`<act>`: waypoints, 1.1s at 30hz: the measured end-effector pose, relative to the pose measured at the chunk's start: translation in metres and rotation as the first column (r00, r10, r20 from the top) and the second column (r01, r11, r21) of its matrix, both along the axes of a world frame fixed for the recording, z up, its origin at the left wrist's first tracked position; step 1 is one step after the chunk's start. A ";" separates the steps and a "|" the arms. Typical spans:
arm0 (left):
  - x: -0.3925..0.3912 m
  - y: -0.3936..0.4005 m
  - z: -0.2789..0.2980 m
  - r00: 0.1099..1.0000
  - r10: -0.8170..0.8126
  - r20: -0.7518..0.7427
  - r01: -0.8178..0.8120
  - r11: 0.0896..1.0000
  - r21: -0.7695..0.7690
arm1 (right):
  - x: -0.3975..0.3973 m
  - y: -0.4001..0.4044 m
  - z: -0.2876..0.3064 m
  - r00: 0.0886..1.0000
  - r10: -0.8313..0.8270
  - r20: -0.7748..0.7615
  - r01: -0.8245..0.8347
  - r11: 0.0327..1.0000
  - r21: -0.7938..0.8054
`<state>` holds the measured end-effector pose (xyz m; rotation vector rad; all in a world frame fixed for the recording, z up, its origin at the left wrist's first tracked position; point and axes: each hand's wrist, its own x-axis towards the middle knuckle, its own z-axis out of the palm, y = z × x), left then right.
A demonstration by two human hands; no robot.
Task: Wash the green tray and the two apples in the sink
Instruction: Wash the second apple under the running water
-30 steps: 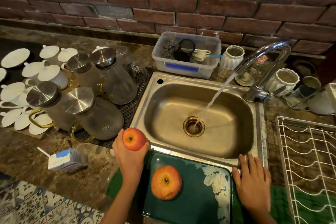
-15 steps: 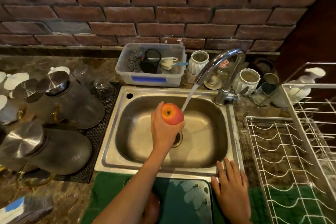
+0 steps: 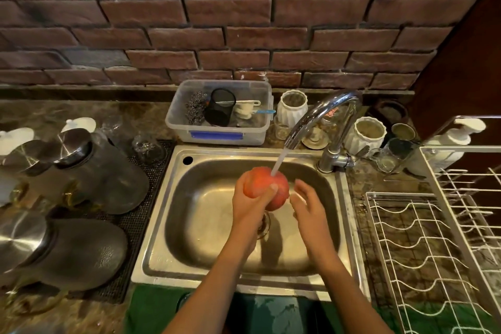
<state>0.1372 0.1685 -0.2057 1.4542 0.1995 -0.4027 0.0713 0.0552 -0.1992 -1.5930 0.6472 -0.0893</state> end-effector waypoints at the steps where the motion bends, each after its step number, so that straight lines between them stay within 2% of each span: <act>1: 0.000 -0.001 0.001 0.999 0.004 -0.040 -0.006 0.998 -0.056 | 0.013 0.001 0.003 1.000 0.007 0.030 -0.009 0.998 0.068; 4: -0.001 -0.007 0.004 0.993 -0.003 -0.120 -0.013 0.992 -0.129 | 0.040 0.006 0.005 0.997 0.040 0.066 -0.053 0.975 0.218; 7: -0.003 -0.009 0.005 0.991 -0.053 -0.121 0.048 0.998 -0.047 | 0.054 0.012 0.005 1.000 0.024 0.007 -0.025 0.984 0.177; 11: -0.001 -0.001 0.003 0.990 -0.121 -0.072 0.126 0.990 0.067 | 0.064 0.011 0.005 0.983 -0.121 -0.142 0.151 0.962 0.226; 15: 0.003 0.010 -0.001 0.981 -0.191 -0.024 0.187 0.977 -0.105 | 0.067 0.008 0.006 0.933 -0.101 -0.345 0.240 0.890 0.388; 17: 0.003 0.006 -0.003 0.992 -0.122 -0.015 0.118 0.984 -0.133 | 0.066 0.008 0.009 0.936 -0.074 -0.345 0.224 0.881 0.416; 19: 0.003 -0.003 -0.002 0.997 0.022 -0.069 -0.029 0.993 -0.113 | 0.064 0.010 0.011 0.959 -0.044 -0.281 0.156 0.908 0.388; 22: 0.007 -0.018 -0.001 0.959 0.208 -0.192 -0.215 0.976 -0.019 | 0.058 0.021 0.011 0.990 -0.028 -0.140 0.078 0.928 0.363; 25: 0.012 -0.025 0.001 0.912 0.279 -0.299 -0.277 0.960 0.051 | 0.057 0.027 0.011 0.995 -0.065 -0.079 0.085 0.953 0.289; 28: 0.012 -0.020 0.004 0.960 0.198 -0.197 -0.180 0.978 0.105 | 0.059 0.023 0.010 0.993 -0.043 -0.113 0.069 0.969 0.236; 30: 0.013 -0.010 0.006 0.996 0.072 -0.046 -0.069 0.996 0.063 | 0.062 0.018 0.010 0.980 -0.038 -0.193 0.095 0.951 0.295; 33: 0.016 0.001 0.006 0.987 -0.118 0.107 0.113 0.993 0.044 | 0.063 0.012 0.012 0.938 0.006 -0.347 0.142 0.906 0.399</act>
